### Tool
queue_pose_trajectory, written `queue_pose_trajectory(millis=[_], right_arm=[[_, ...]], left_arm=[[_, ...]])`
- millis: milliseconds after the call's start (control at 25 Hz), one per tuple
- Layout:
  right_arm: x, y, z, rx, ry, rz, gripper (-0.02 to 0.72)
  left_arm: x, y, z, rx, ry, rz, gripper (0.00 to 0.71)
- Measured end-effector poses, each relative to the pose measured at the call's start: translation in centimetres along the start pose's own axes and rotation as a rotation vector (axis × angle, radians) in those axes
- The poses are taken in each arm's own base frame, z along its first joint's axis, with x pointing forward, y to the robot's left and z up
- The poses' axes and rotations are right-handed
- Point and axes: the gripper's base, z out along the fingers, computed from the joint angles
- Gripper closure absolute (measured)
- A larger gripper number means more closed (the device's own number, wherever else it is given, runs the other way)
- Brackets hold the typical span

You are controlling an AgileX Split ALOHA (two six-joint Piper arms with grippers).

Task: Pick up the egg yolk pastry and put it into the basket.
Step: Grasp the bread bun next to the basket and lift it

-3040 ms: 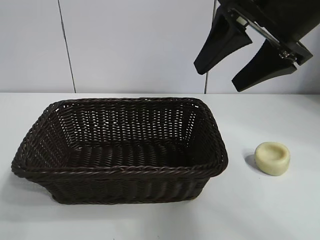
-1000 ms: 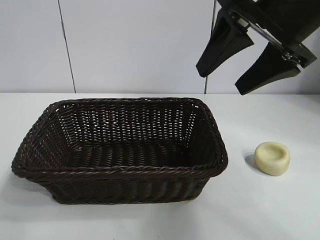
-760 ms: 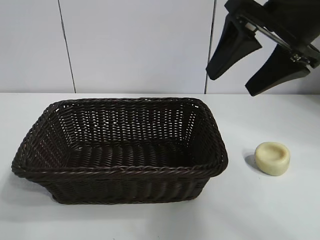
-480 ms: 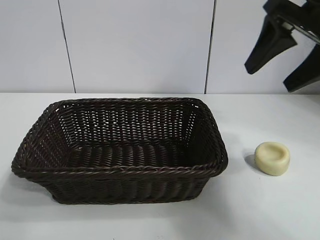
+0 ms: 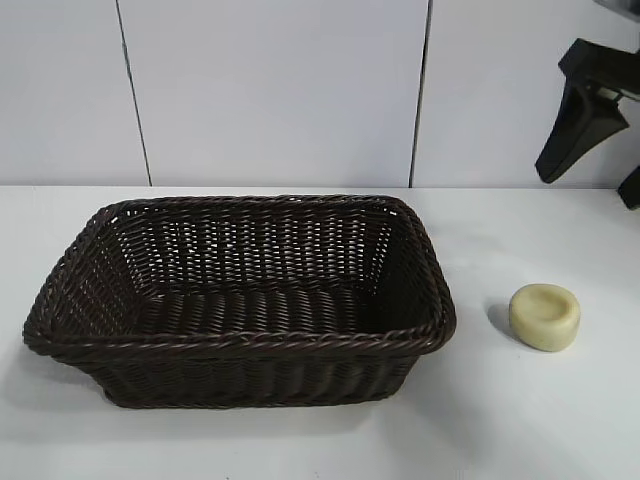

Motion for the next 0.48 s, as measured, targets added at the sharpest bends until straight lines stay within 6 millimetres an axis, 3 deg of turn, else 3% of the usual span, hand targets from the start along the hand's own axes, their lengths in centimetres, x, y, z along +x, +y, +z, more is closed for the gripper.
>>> queue_pose_trajectory(millis=[480], right_arm=[[0.0, -2.7, 7.7, 0.039, 0.137, 0.067, 0.135]], left_arm=[[0.0, 0.0, 0.0, 0.000, 0.000, 0.000, 0.058]])
